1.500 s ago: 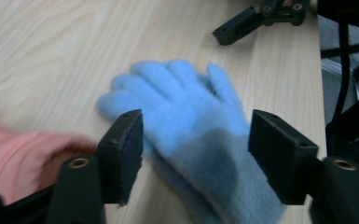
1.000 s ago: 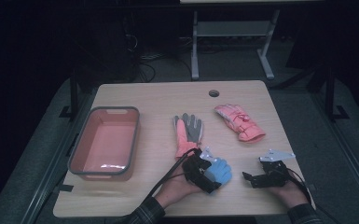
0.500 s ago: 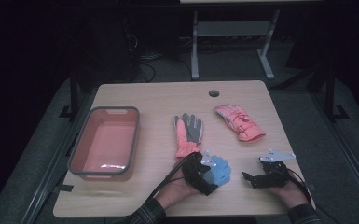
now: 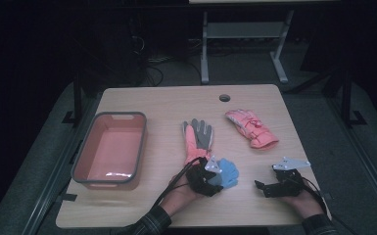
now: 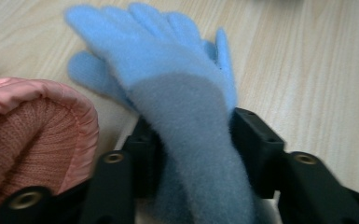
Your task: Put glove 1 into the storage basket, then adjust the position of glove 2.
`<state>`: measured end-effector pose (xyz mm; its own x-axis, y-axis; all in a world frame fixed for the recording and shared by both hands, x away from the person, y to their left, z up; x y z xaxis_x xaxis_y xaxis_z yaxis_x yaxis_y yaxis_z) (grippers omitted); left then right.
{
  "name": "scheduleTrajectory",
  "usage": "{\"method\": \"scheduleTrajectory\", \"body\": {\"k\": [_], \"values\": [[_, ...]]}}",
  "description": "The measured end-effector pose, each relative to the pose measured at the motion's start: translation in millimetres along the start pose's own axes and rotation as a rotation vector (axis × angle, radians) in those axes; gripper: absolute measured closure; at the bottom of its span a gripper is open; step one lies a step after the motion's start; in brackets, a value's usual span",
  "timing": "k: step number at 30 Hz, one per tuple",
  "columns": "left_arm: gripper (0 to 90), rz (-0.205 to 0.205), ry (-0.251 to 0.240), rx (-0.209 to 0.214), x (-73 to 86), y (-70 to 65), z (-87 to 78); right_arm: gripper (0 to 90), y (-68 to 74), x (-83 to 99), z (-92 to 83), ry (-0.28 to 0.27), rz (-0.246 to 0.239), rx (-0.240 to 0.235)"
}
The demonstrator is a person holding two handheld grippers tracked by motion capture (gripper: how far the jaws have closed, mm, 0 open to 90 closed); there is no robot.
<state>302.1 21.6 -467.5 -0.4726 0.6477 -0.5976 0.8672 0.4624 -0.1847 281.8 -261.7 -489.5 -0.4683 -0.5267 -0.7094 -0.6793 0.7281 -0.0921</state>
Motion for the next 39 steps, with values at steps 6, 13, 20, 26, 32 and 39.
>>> {"method": "scheduleTrajectory", "body": {"k": [6,13,20,26,32,39], "values": [[70.4,-0.052,-0.008,0.057,-0.3,5.1,0.2,8.2,-0.2,0.2,0.0,-0.001,-0.003,0.002],[73.7,-0.07,-0.024,0.088,-0.4,8.3,-2.0,8.2,0.1,0.1,0.1,-0.003,0.001,0.001],[75.0,-0.083,-0.071,0.153,-4.3,8.2,-16.2,8.2,0.1,0.1,0.1,-0.002,0.002,0.001],[75.2,-0.084,-0.112,0.19,-10.5,8.4,-33.7,8.2,0.1,0.0,0.1,-0.002,0.003,0.001],[75.2,-0.09,-0.151,0.203,-14.9,15.6,-57.5,8.2,0.1,0.0,0.1,-0.003,0.002,0.001],[75.2,-0.112,-0.186,0.185,-14.0,30.4,-86.1,8.1,0.1,0.0,0.1,-0.002,0.003,0.001]]}}
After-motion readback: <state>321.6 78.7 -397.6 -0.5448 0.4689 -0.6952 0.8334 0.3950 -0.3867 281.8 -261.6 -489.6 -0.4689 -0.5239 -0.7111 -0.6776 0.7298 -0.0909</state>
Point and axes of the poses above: each handheld gripper's, and its own axes: z roughly forward along the jaws, x roughly out of its underside, y roughly to its left, the point moved 1 cm from there along z, roughly forward along the jaws, and after that the axes turned 10 degrees about -z, right-handed, at the moved point
